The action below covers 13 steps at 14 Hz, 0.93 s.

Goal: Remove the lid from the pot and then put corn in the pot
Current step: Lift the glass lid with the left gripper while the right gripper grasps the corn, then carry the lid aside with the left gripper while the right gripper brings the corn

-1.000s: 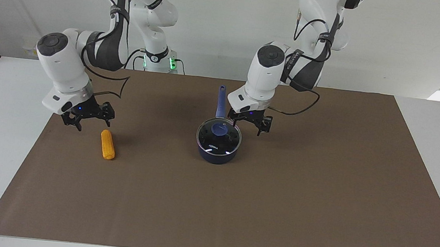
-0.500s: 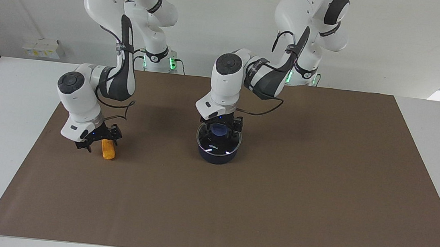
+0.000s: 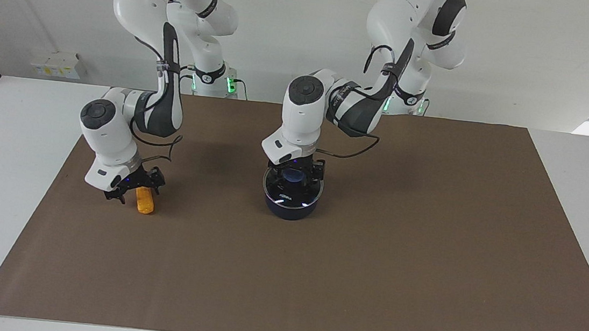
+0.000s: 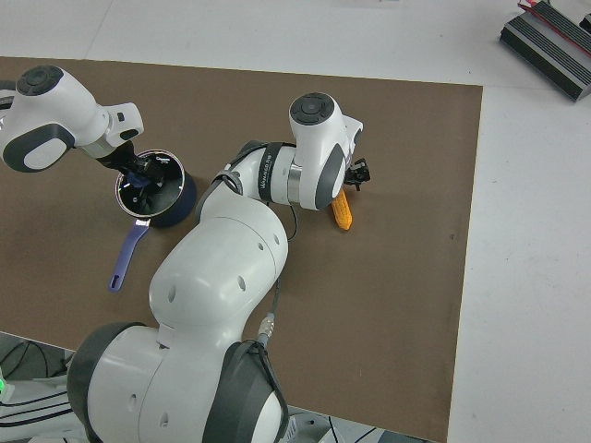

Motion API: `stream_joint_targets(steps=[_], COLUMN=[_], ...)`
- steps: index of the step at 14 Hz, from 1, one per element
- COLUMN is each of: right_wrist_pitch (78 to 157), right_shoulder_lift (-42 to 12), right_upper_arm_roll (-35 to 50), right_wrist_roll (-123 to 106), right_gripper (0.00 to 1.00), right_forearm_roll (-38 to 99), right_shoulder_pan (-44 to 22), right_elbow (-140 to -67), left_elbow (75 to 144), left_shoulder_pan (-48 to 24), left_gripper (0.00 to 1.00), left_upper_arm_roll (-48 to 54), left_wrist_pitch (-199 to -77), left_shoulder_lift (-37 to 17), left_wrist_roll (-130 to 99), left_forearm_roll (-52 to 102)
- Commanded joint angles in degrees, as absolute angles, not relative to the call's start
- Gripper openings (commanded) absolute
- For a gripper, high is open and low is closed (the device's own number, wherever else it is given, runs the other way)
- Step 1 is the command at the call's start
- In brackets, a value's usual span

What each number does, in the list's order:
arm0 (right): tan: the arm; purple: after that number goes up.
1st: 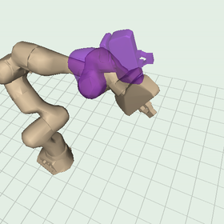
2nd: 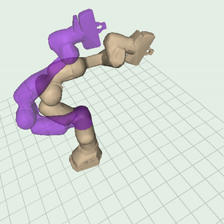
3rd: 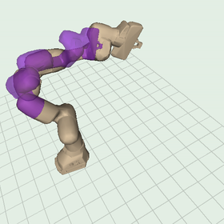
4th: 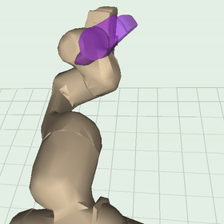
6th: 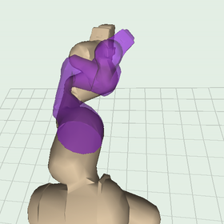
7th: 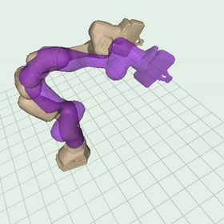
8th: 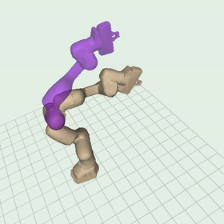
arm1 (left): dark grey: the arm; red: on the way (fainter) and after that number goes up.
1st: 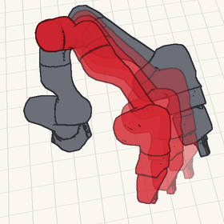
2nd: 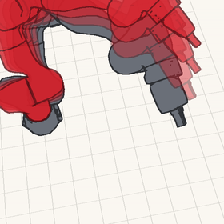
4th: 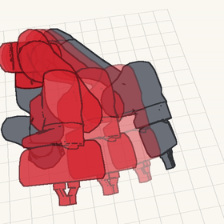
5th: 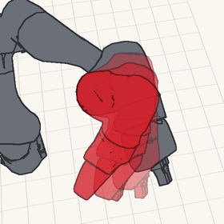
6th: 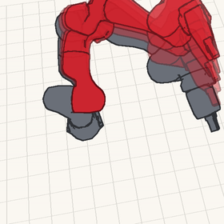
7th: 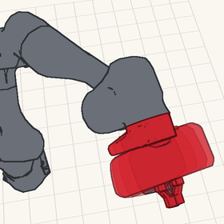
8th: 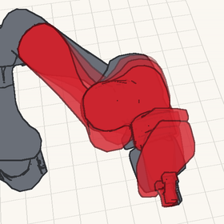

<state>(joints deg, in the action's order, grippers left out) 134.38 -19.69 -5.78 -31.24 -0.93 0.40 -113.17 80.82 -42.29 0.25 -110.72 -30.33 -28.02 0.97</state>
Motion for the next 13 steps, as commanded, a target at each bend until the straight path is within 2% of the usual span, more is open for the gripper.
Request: stream_joint_targets(steps=[1, 2, 3, 7, 13], right_wrist_pitch=[136.8, 136.8, 136.7, 135.4, 118.9], right_shoulder_lift=[-20.0, -20.0, -20.0, -19.7, -7.3], right_upper_arm_roll=[-5.4, -5.4, -5.4, -5.4, -5.3], right_wrist_roll=[-33.5, -33.4, -33.0, -32.7, -26.6], right_gripper=[0.44, 0.21, 0.0, 0.0, 0.0], right_forearm_roll=[0.2, 0.2, 0.1, 0.4, 2.5], right_shoulder_pan=[1.1, 1.1, 1.1, 1.0, 0.2], right_elbow=[-113.9, -113.9, -113.9, -112.8, -109.3], left_elbow=[79.5, 79.5, 79.5, 79.4, 79.5], left_shoulder_pan=[-43.2, -43.2, -43.0, -42.3, -38.3], left_gripper=[0.32, 0.08, 0.0, 0.0, 0.0], left_upper_arm_roll=[-0.4, -0.4, -0.5, -1.0, -1.3], left_wrist_pitch=[-108.9, -109.1, -109.0, -108.7, -108.7], left_shoulder_lift=[-30.5, -30.3, -30.1, -28.5, -25.1], left_wrist_roll=[-29.1, -29.1, -29.1, -29.1, -28.3], left_forearm_roll=[-0.5, -0.5, -0.4, 0.1, -0.5])
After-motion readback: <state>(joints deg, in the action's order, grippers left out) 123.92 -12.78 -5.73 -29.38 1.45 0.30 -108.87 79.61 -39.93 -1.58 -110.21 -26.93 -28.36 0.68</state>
